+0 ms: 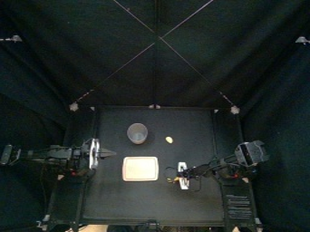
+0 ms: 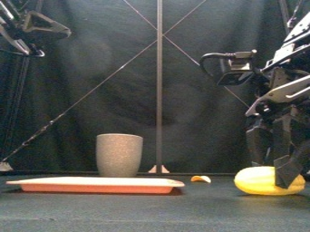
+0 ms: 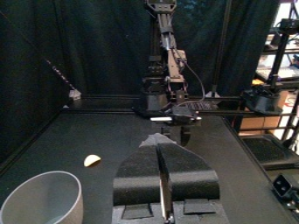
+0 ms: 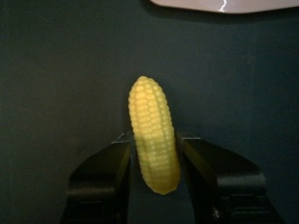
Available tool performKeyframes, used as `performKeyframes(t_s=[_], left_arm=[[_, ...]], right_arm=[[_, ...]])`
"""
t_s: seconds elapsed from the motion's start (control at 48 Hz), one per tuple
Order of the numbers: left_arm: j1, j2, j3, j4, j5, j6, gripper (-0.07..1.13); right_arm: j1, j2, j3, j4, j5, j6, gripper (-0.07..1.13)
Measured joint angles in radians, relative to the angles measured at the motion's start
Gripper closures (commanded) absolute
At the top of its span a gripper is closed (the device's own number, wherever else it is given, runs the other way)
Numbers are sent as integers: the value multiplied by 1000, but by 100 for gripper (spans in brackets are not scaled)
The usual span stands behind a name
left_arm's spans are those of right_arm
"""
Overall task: Pick the corn then place it on the pink plate
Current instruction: Place corn on the pink plate
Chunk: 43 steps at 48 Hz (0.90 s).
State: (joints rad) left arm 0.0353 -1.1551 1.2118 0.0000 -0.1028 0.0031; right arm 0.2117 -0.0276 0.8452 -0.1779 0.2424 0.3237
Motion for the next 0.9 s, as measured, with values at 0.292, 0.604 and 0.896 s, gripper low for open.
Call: performKeyframes(t_s=[0.292,0.604,0.896], left_arm=[[2,0,0,0,0,0,108],[2,2,0,0,0,0,108],[2,0,0,2,0,0,108]], right_arm=[[-28,-3,-92,-15,-2,-12,53],[-133,44,-313,-97,-78,-9,52],[-179,233,-463,-107,-121,-12,37]])
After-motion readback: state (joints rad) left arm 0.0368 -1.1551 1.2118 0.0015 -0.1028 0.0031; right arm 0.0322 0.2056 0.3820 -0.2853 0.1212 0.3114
